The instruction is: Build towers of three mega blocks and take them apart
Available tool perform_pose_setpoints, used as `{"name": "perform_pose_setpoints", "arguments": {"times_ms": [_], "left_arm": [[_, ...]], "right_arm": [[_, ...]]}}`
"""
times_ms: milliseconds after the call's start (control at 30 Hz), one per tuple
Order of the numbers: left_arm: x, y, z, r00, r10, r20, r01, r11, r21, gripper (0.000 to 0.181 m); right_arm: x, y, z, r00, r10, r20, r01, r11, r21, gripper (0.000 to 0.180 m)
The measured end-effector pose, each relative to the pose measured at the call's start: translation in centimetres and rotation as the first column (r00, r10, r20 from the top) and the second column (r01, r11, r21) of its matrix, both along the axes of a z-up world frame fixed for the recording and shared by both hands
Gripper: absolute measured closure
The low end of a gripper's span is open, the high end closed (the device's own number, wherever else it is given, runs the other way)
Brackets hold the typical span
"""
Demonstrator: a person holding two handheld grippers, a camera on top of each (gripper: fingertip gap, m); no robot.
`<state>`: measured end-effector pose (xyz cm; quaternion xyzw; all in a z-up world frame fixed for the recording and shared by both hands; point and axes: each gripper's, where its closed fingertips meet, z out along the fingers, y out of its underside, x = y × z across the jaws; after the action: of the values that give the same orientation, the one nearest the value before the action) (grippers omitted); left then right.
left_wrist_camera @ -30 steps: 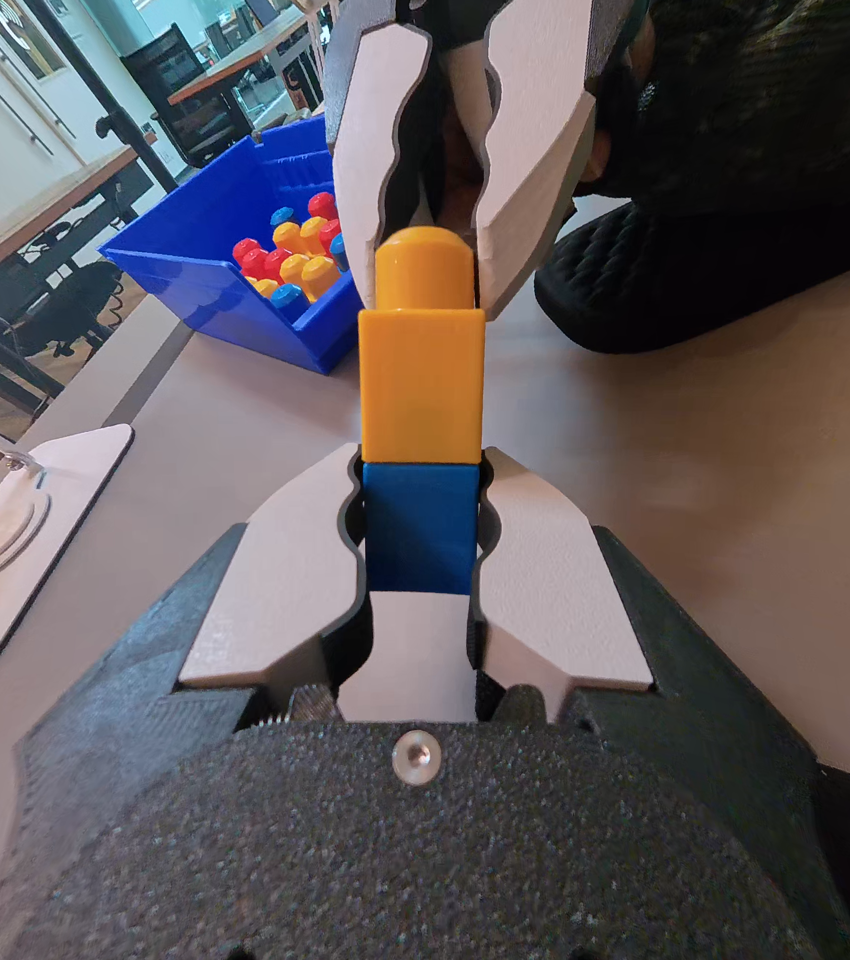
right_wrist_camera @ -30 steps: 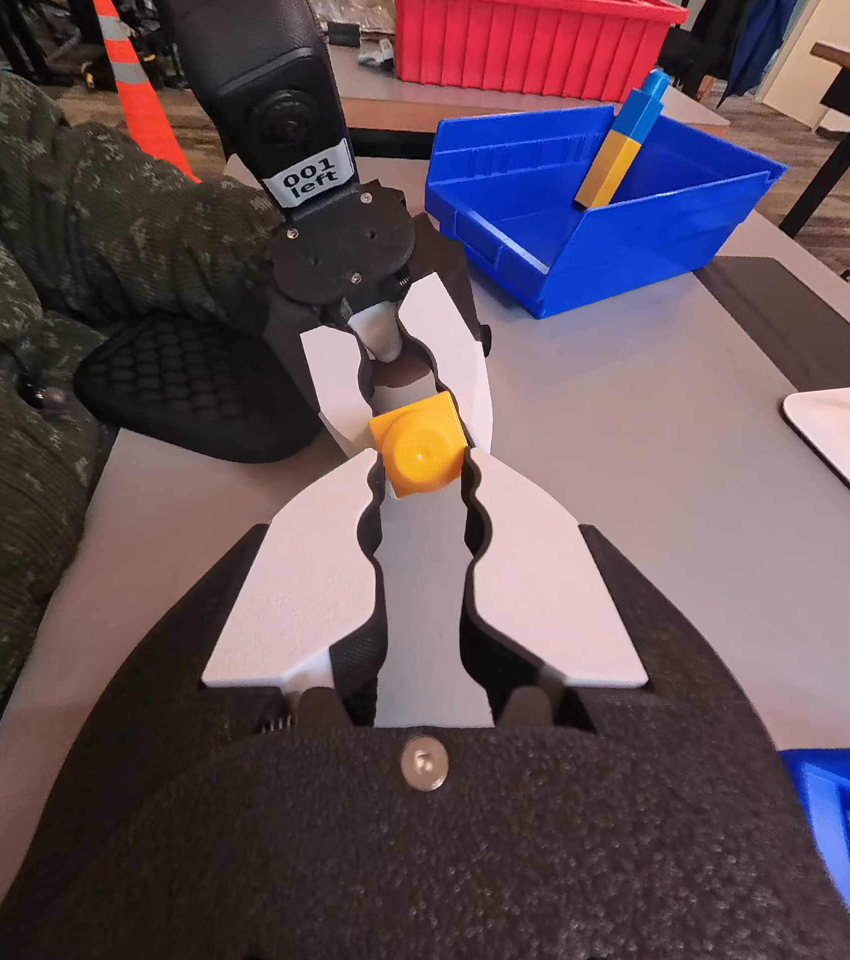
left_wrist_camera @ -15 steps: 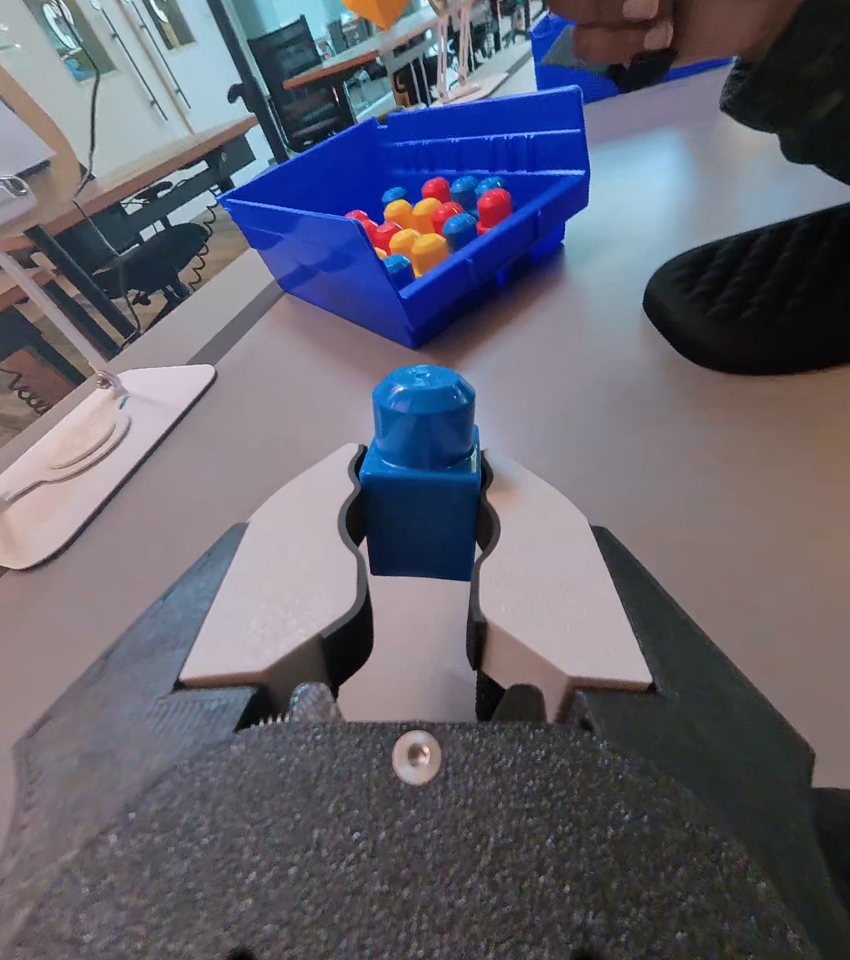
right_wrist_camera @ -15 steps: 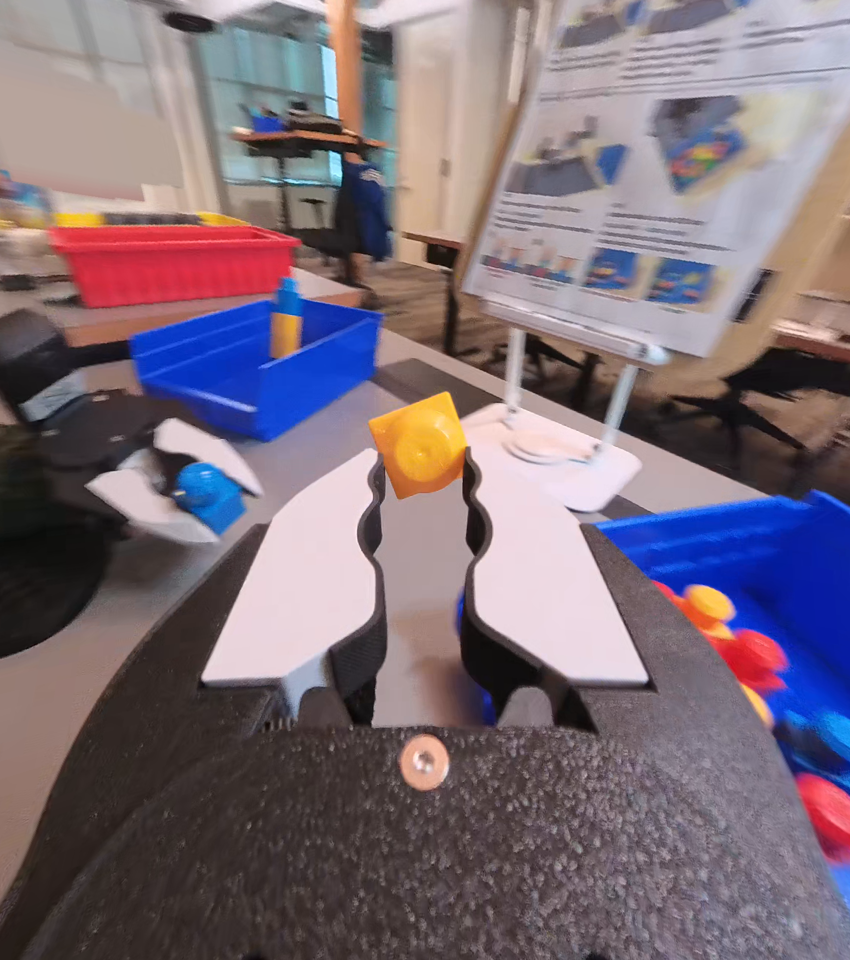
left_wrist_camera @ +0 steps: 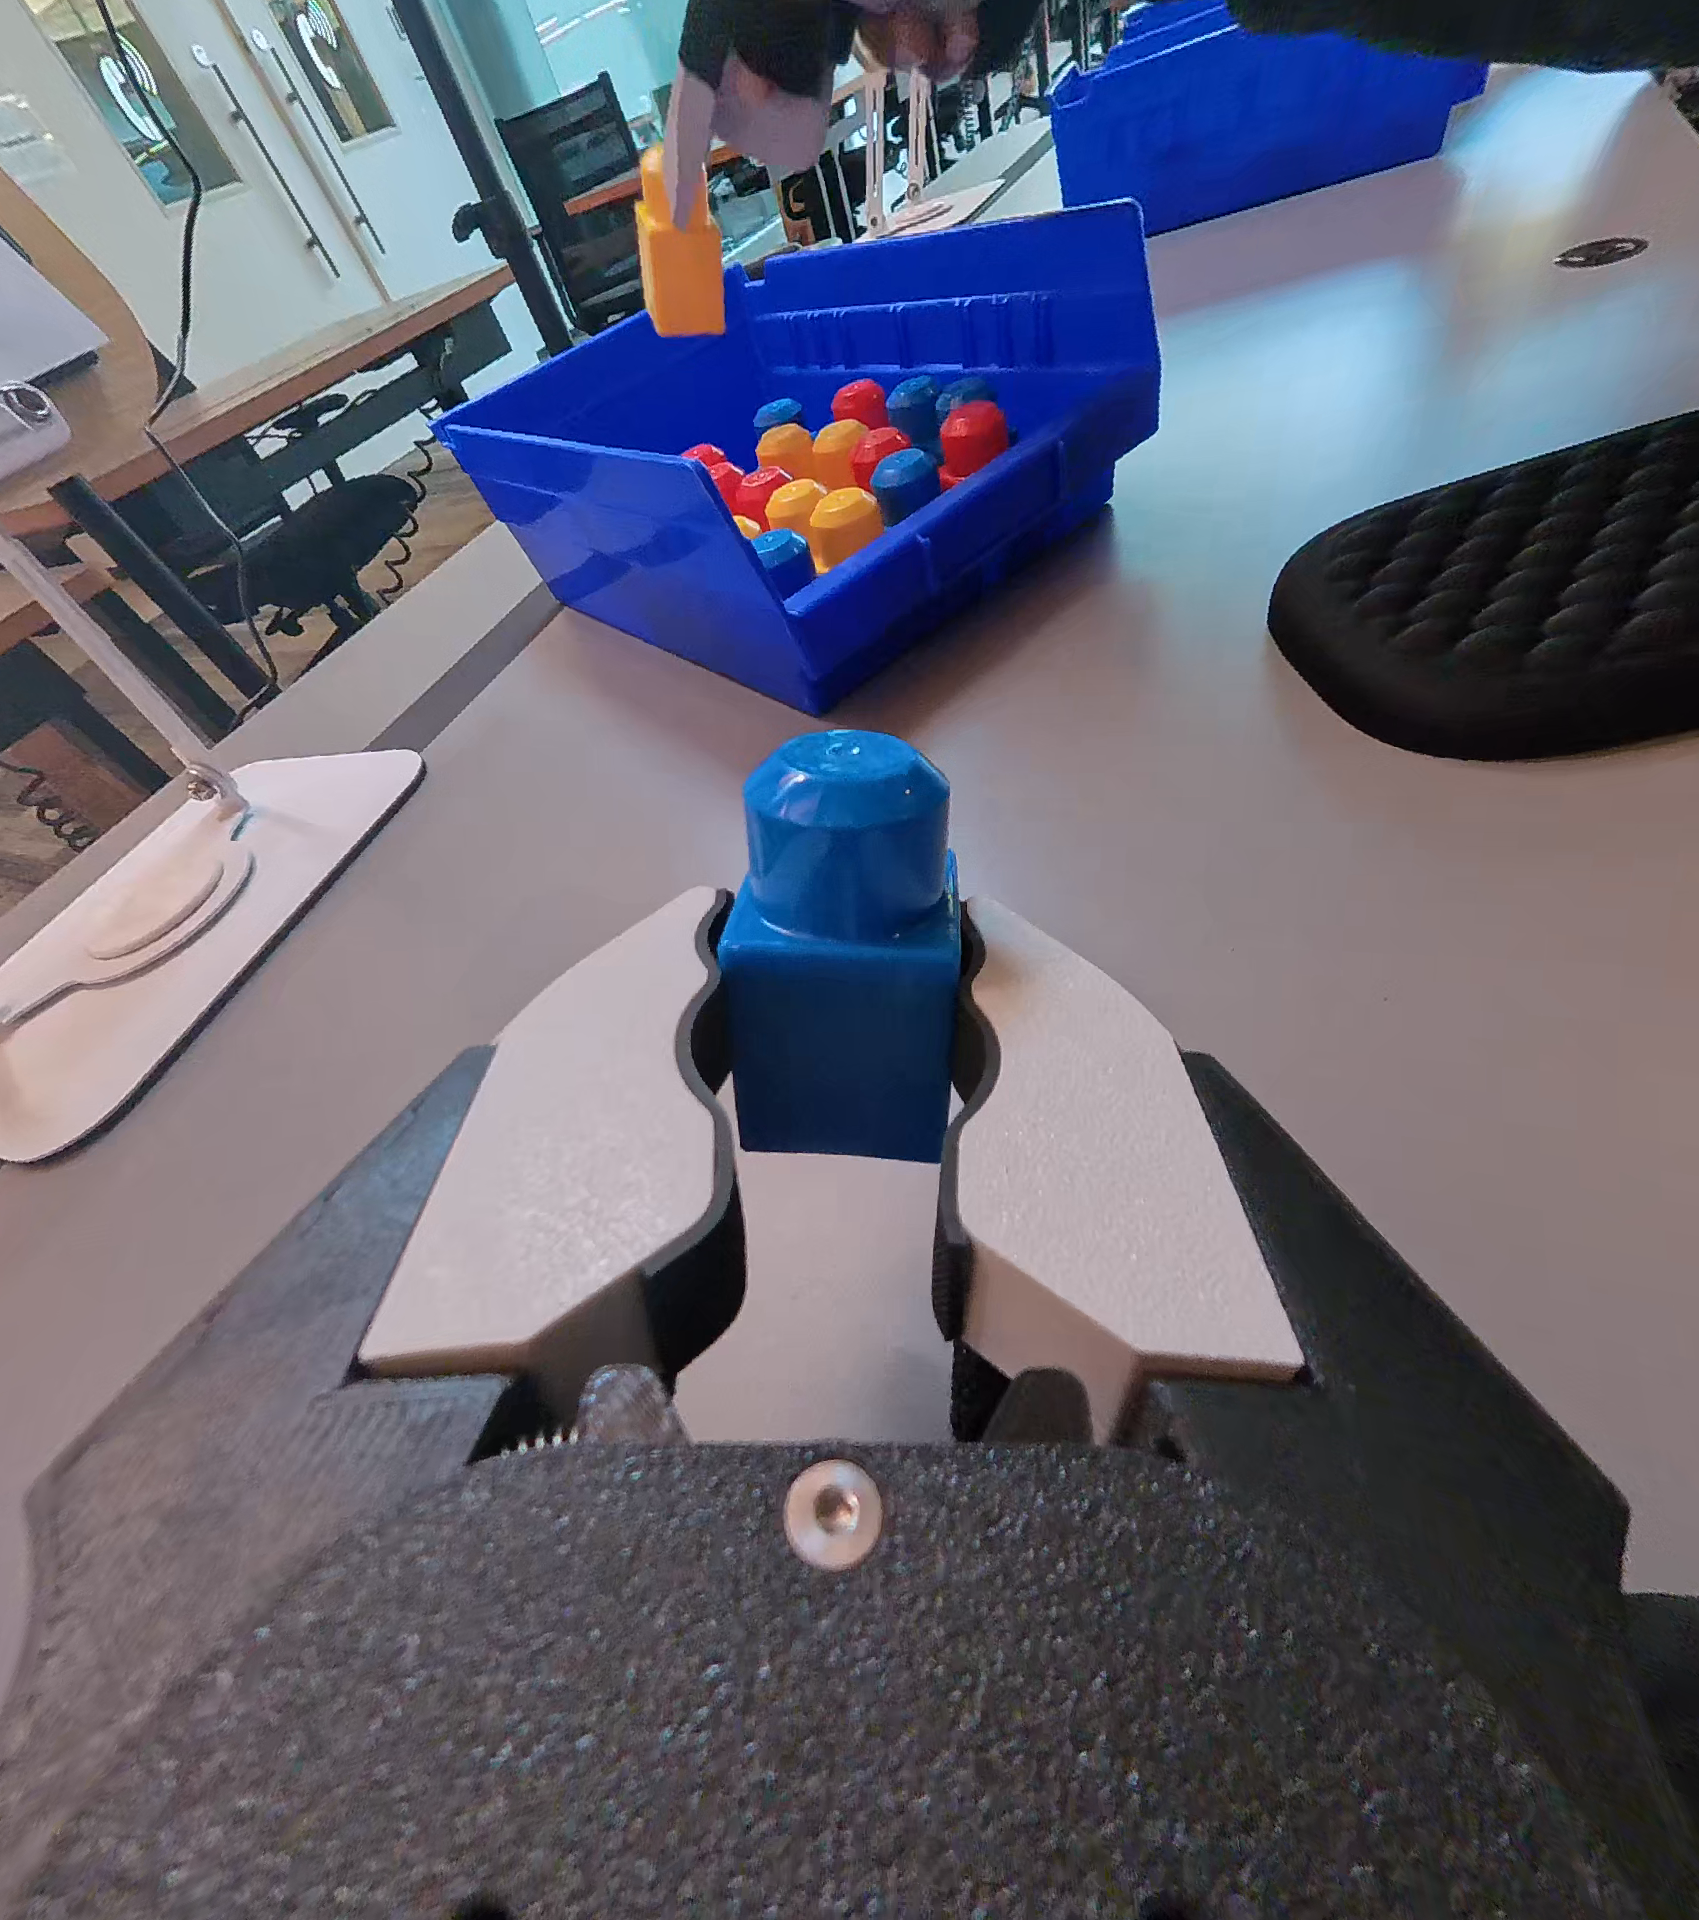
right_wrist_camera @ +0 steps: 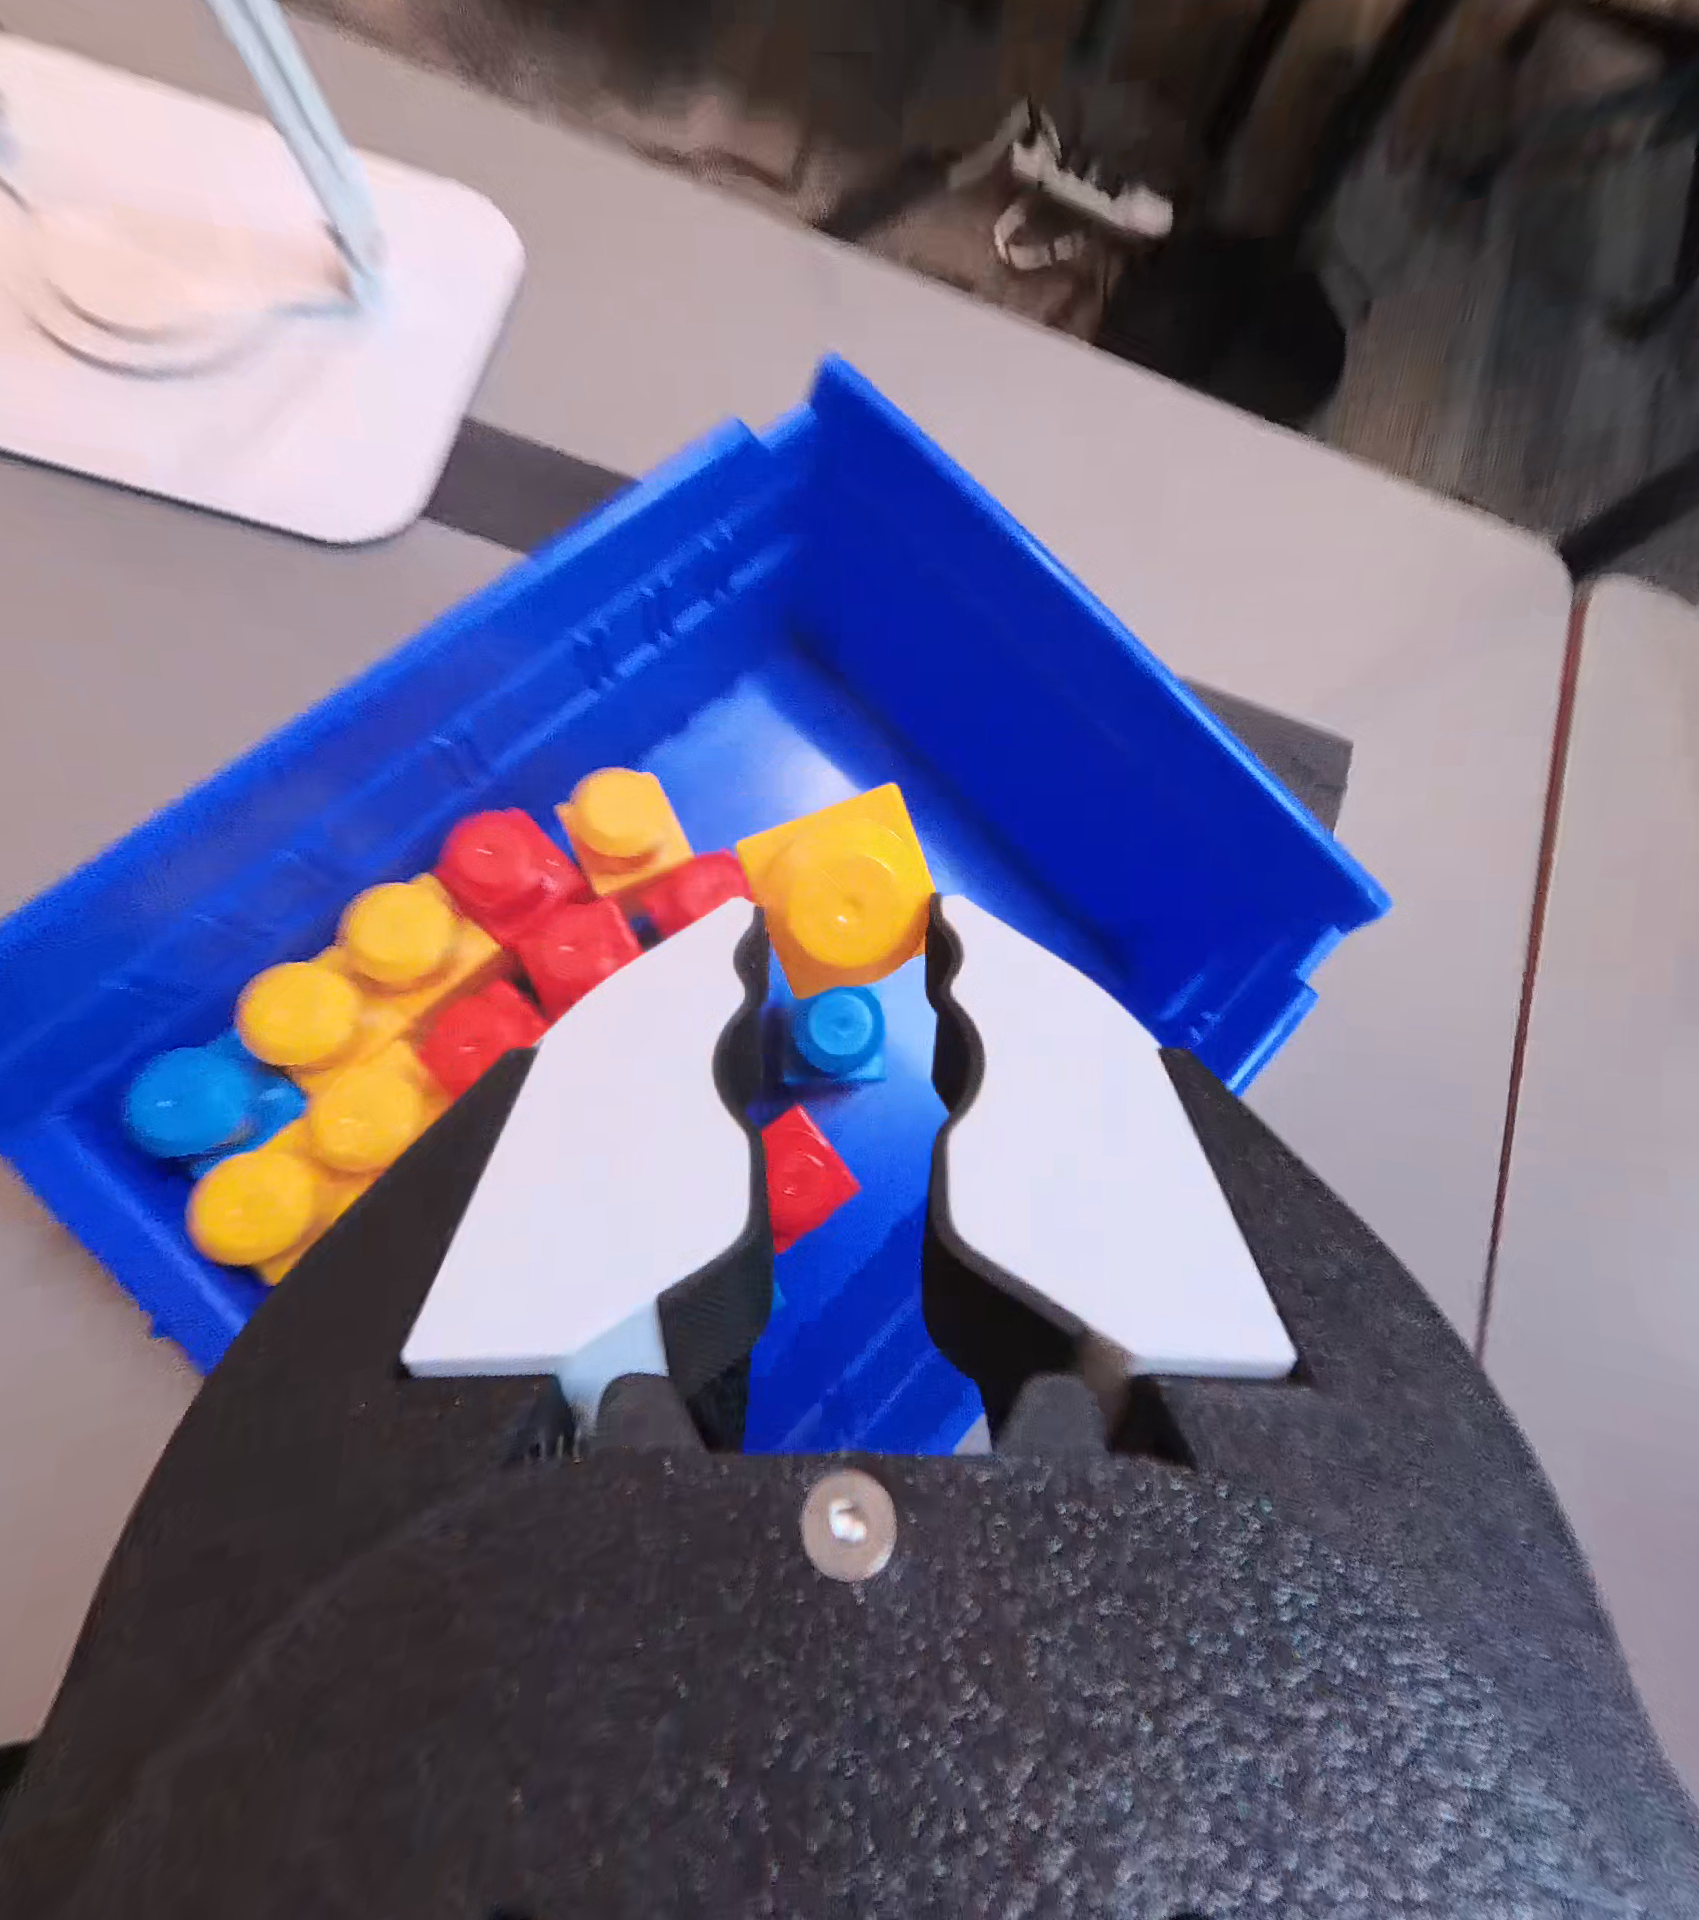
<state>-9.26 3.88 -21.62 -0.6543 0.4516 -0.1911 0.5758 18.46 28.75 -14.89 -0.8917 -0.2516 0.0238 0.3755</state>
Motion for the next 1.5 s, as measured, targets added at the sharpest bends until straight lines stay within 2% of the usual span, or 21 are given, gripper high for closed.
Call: {"name": "perform_pose_setpoints", "arguments": {"times_ms": [167, 300, 567, 800, 1100, 1500], "left_arm": [[0.1, -0.1, -0.1, 1.0, -0.005, -0.007, 0.005, 1.0, 0.003, 0.141], [0.2, -0.2, -0.1, 1.0, -0.009, -0.01, 0.009, 1.0, 0.008, 0.141], [0.3, -0.3, -0.3, 1.0, -0.017, -0.023, 0.017, 1.0, 0.006, 0.141], [0.4, -0.3, -0.6, 0.999, -0.016, -0.031, 0.017, 1.0, 0.002, 0.141], [0.5, -0.5, -0.6, 0.999, -0.027, -0.038, 0.027, 1.0, 0.01, 0.141], [0.6, -0.6, -0.9, 0.998, -0.033, -0.058, 0.034, 0.999, 0.015, 0.141]], "right_arm": [[1.3, 1.1, -3.5, 0.995, -0.06, 0.083, 0.07, 0.991, -0.118, 0.15], [1.4, 1.1, -5.0, 0.988, -0.074, 0.137, 0.095, 0.983, -0.16, 0.15], [2.4, 1.0, -5.4, 0.976, -0.105, 0.189, 0.137, 0.976, -0.167, 0.151], [3.4, 0.4, -7.2, 0.961, -0.097, 0.26, 0.161, 0.959, -0.235, 0.15], [3.2, 0.1, -8.7, 0.968, -0.087, 0.237, 0.165, 0.929, -0.332, 0.15], [4.0, -0.6, -9.7, 0.927, -0.061, 0.371, 0.211, 0.901, -0.38, 0.15]]}}
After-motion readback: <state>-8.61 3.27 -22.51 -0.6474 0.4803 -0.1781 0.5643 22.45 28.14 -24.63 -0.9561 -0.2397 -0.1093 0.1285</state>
